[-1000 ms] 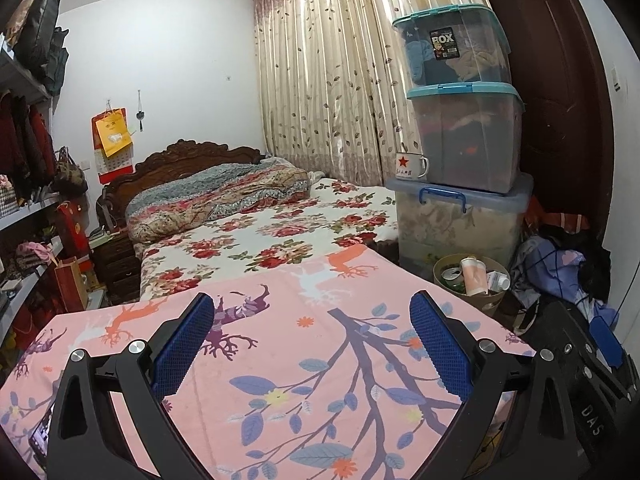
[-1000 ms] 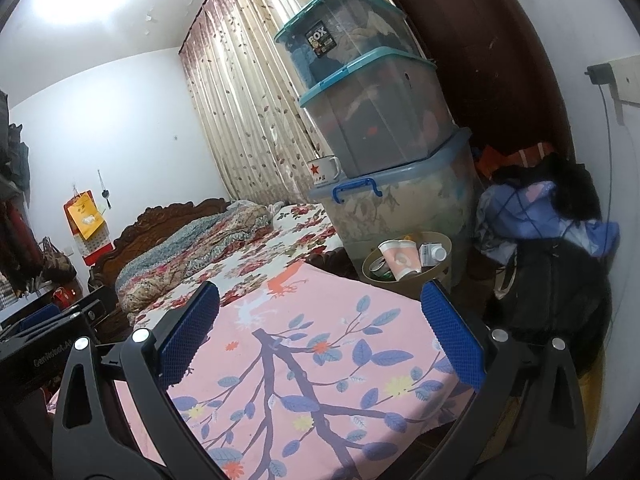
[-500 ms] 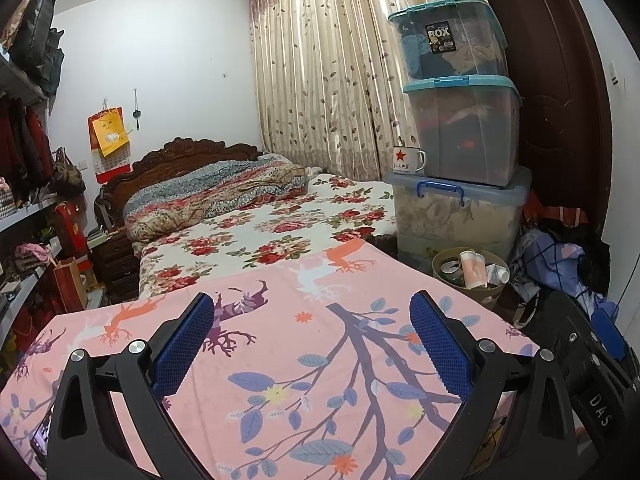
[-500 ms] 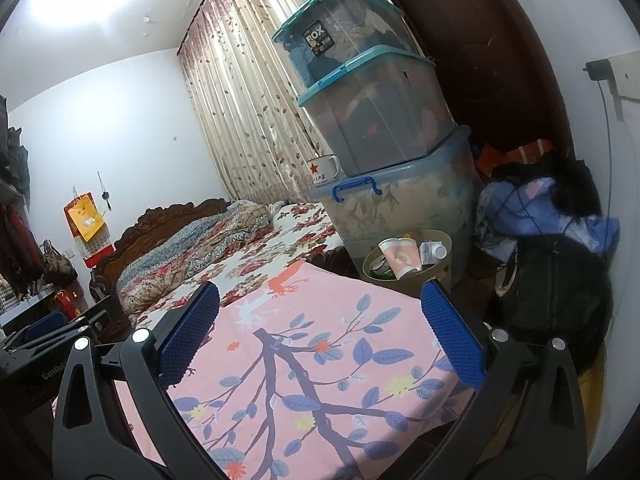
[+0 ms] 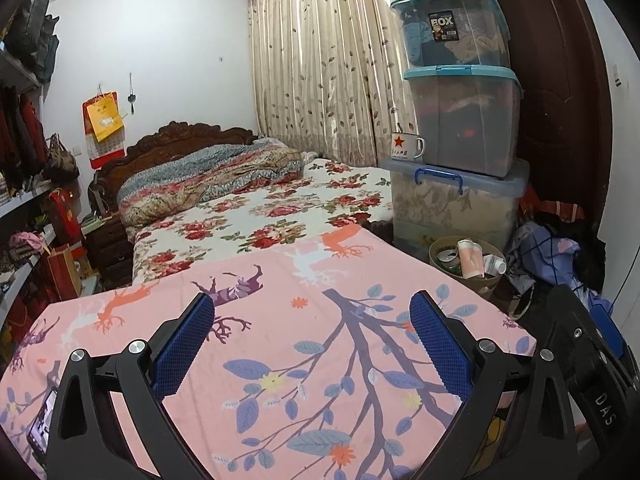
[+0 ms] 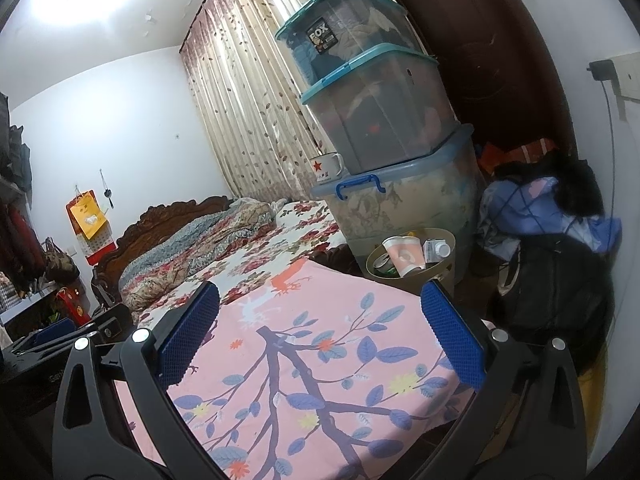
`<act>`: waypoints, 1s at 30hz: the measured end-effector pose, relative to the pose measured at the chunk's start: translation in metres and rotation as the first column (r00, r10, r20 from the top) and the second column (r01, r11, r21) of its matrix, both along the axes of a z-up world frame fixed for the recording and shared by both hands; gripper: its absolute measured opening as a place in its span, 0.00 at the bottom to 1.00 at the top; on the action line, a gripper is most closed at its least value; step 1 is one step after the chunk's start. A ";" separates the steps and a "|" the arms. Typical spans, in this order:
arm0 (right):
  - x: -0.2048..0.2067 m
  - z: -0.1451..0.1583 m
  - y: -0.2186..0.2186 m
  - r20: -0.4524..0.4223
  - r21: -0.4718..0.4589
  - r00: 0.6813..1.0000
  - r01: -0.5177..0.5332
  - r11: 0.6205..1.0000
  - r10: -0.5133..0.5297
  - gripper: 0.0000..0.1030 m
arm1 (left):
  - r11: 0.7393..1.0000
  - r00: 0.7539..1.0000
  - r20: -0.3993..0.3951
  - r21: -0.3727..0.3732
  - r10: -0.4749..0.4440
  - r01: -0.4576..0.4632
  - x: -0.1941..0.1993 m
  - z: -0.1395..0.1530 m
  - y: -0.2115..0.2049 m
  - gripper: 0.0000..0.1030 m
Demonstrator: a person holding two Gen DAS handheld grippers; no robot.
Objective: Collect trash
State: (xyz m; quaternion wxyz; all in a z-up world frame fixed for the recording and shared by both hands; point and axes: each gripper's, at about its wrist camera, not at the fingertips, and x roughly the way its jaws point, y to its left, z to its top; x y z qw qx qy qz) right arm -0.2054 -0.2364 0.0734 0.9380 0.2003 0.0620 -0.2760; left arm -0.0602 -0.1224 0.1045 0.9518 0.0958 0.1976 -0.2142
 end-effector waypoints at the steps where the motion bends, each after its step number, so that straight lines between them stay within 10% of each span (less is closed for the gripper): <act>1: 0.001 0.000 0.001 0.000 0.000 1.000 -0.001 1.000 0.001 0.97 | 1.000 1.000 0.002 -0.001 0.002 -0.002 0.000 0.000 0.001 0.92; 30: 0.001 0.002 0.012 0.003 -0.002 1.000 -0.012 1.000 0.012 0.97 | 1.000 1.000 0.018 0.000 0.008 -0.008 -0.001 -0.001 0.007 0.92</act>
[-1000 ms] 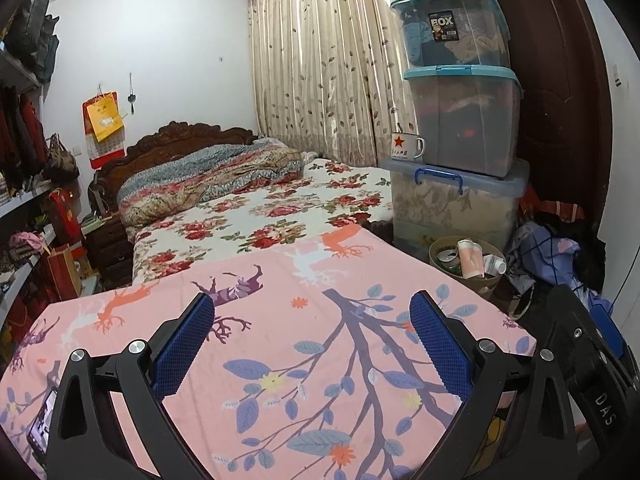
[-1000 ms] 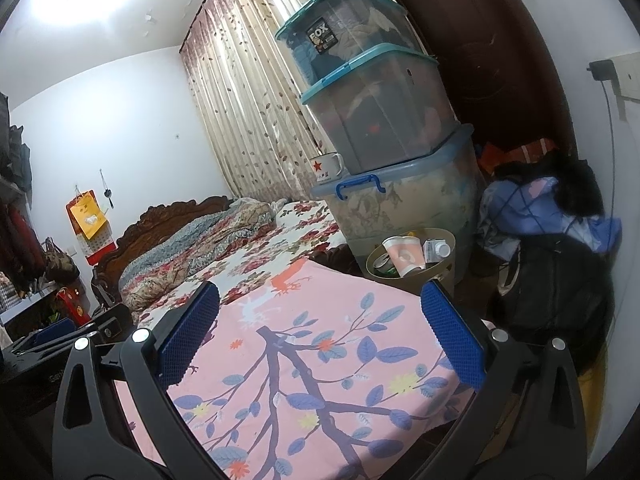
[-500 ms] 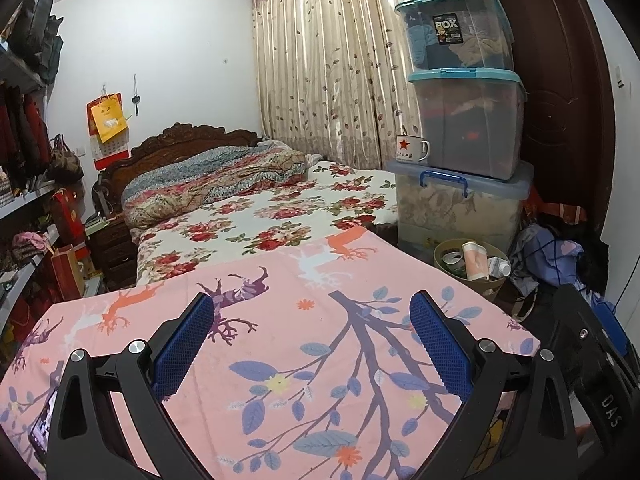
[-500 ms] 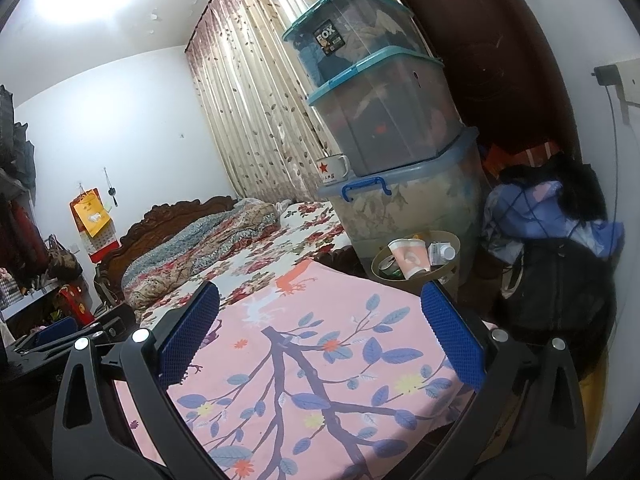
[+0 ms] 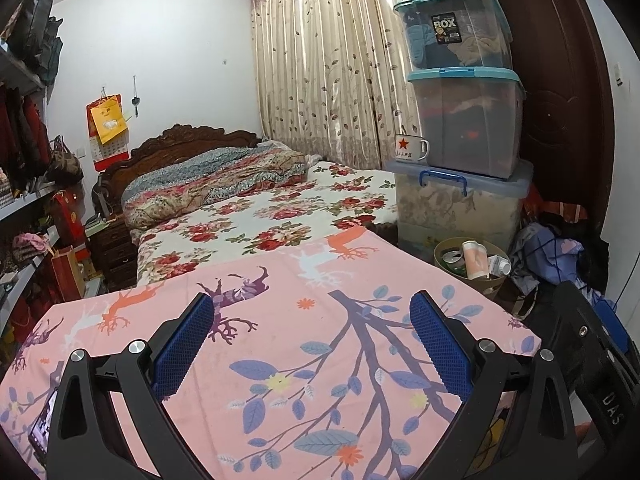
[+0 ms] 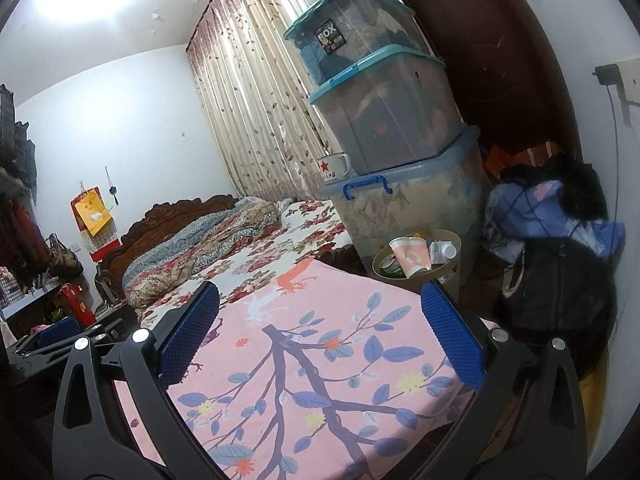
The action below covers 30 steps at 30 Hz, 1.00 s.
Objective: Collect trash
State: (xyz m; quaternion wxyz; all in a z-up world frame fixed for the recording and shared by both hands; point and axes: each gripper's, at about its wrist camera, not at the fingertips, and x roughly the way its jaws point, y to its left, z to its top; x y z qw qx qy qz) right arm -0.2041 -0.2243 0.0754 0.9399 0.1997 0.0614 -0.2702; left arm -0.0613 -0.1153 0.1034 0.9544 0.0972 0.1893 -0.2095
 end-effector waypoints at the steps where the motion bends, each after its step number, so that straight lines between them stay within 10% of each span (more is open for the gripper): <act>1: 0.000 0.000 -0.001 -0.001 0.002 1.000 -0.001 1.000 0.001 0.97 | 1.000 1.000 0.001 0.000 0.000 0.000 0.000 0.000 0.000 0.92; 30: 0.003 -0.003 -0.004 -0.009 0.011 1.000 -0.014 1.000 0.014 0.97 | 0.999 0.999 -0.035 -0.023 -0.026 0.025 0.001 -0.001 -0.001 0.92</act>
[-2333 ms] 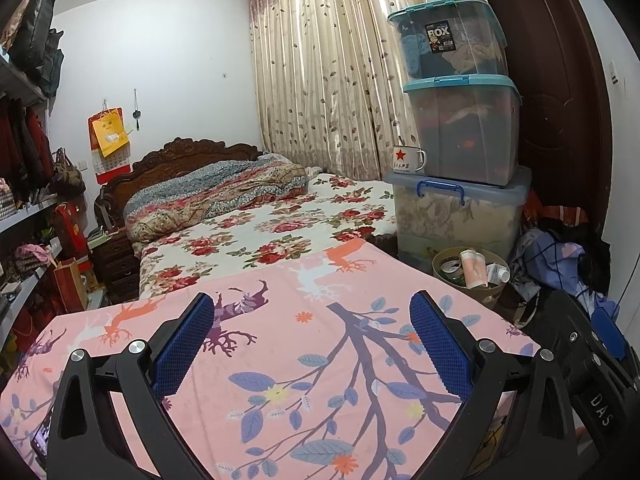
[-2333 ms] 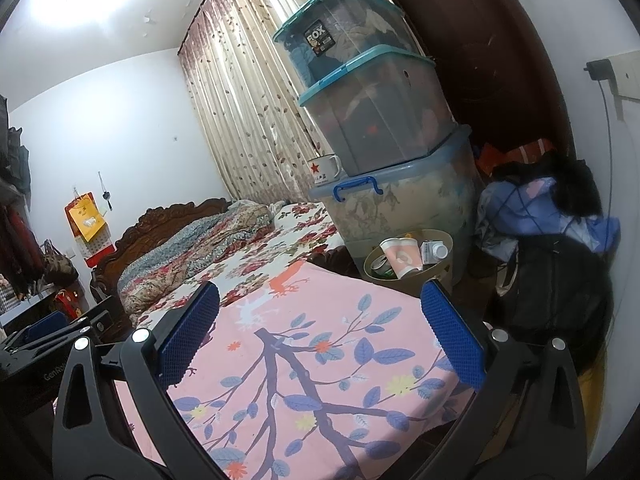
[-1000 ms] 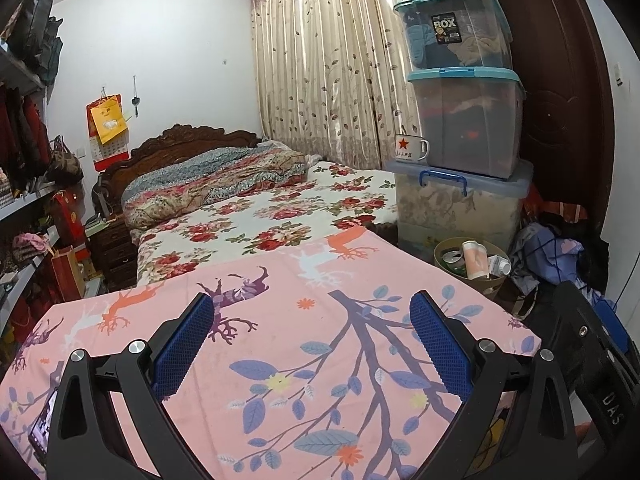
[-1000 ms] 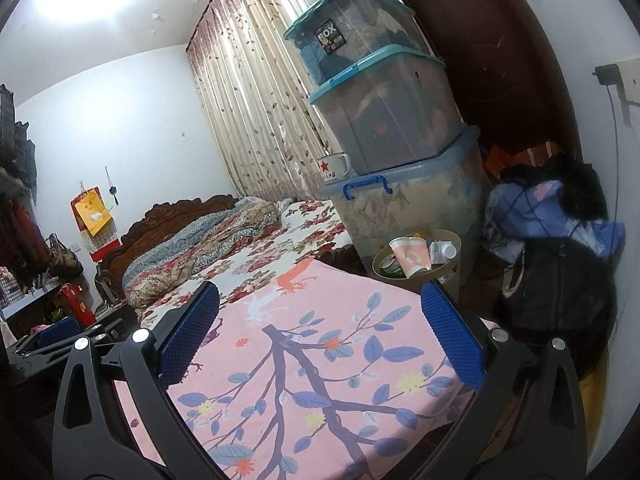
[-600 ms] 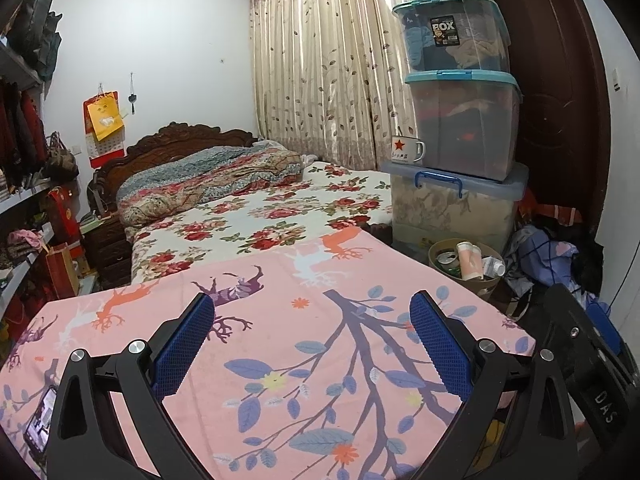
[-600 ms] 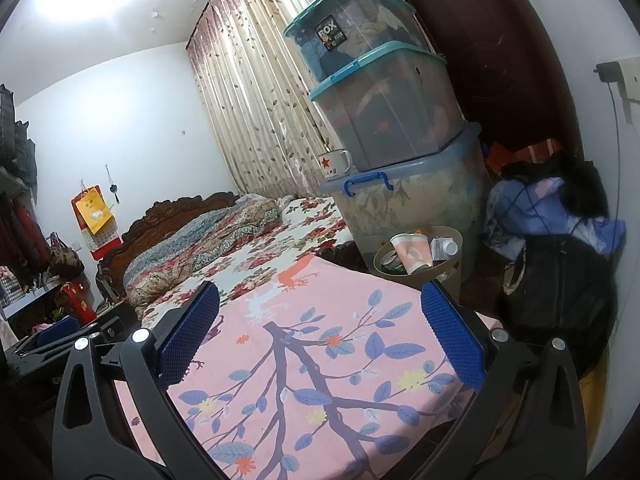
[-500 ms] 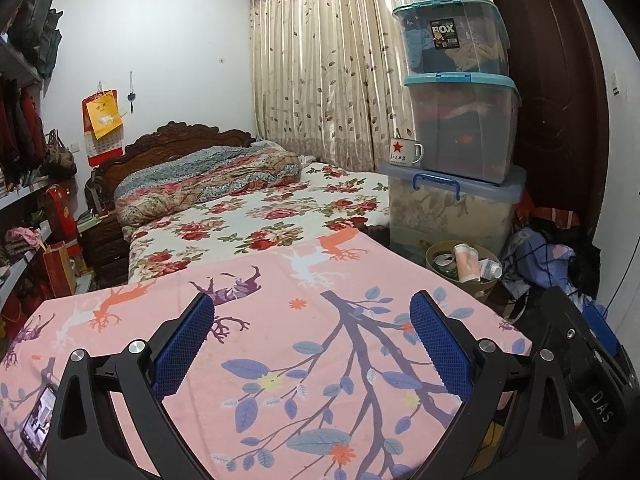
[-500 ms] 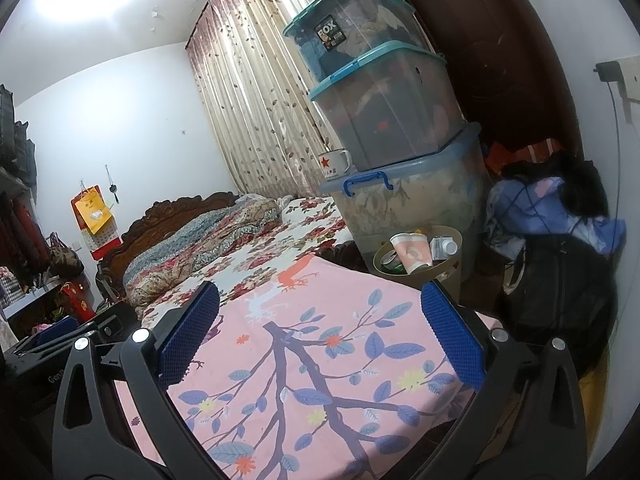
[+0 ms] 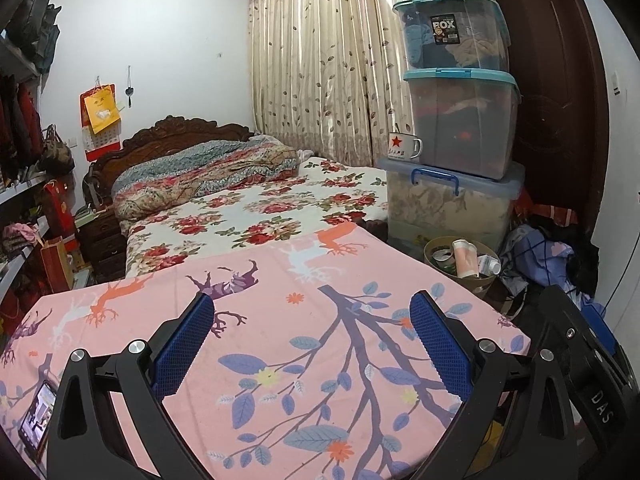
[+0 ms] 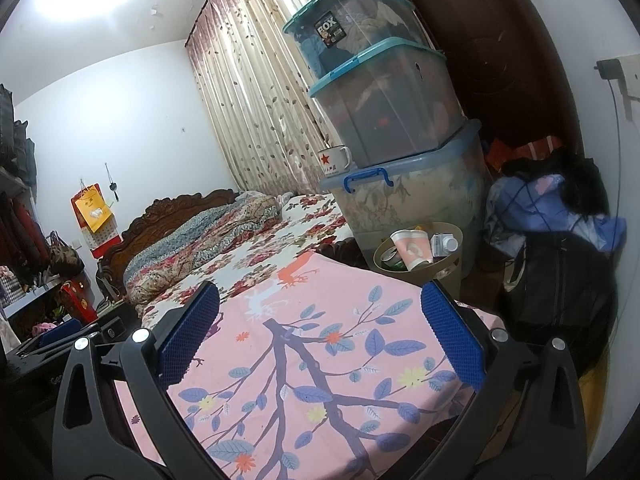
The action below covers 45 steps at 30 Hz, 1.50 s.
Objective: Collect trash
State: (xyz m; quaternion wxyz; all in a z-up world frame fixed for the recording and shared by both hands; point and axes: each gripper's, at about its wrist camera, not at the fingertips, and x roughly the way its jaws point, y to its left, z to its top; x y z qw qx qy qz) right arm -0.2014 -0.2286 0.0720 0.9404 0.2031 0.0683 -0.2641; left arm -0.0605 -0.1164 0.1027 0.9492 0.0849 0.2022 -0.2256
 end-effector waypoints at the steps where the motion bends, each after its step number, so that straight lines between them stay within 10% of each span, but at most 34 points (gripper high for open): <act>1: 0.000 0.000 0.000 0.000 0.000 1.000 0.000 1.000 0.000 0.97 | 1.000 1.000 0.000 0.002 0.003 -0.003 0.000 0.000 0.000 0.92; 45: 0.004 -0.002 -0.004 -0.008 0.011 1.000 -0.007 1.000 0.007 0.97 | 0.999 1.000 -0.016 0.020 0.027 -0.026 0.002 -0.004 -0.002 0.92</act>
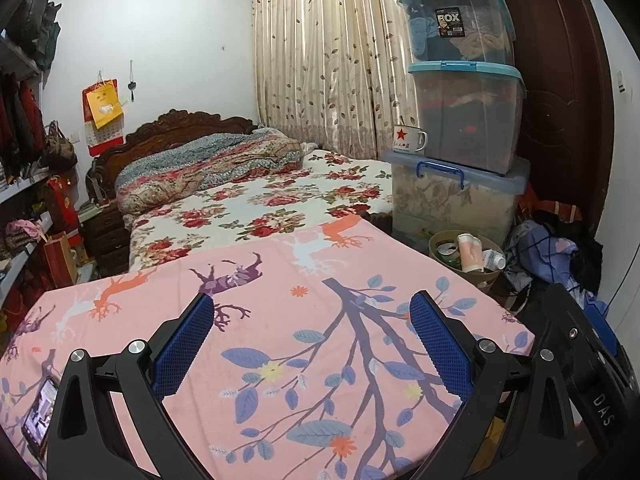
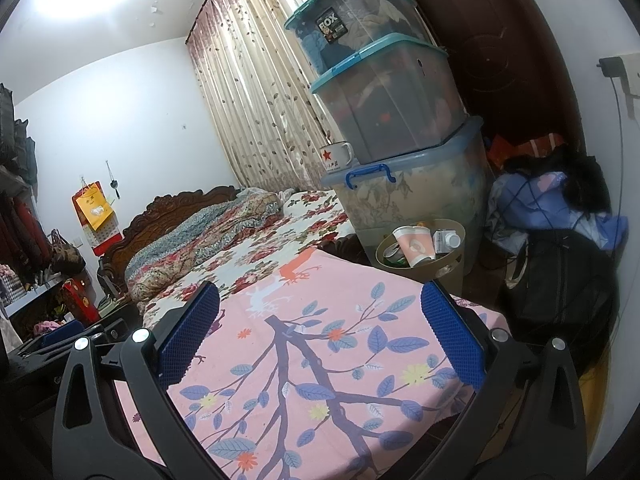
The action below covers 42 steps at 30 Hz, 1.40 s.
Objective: Collect trash
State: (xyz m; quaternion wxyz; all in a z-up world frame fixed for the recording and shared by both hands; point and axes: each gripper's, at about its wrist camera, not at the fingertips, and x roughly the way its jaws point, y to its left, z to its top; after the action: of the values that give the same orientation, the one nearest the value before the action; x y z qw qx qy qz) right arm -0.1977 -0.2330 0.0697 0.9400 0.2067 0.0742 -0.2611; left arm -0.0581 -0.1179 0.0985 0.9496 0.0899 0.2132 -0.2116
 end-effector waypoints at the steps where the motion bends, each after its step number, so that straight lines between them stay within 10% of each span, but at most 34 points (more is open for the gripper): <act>1: 0.000 0.000 0.000 0.000 0.000 1.000 0.000 1.000 0.000 0.97 | 1.000 1.000 0.004 0.002 0.001 -0.001 0.000 0.000 0.000 0.92; 42: 0.004 -0.002 -0.003 -0.007 0.007 1.000 -0.008 1.000 0.008 0.97 | 1.000 0.998 -0.063 0.024 0.002 0.000 0.006 -0.009 0.003 0.92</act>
State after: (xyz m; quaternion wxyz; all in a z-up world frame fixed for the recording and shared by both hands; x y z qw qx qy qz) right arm -0.1934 -0.2357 0.0678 0.9401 0.2087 0.0791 -0.2576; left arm -0.0521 -0.1146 0.0898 0.9413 0.0943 0.2457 -0.2113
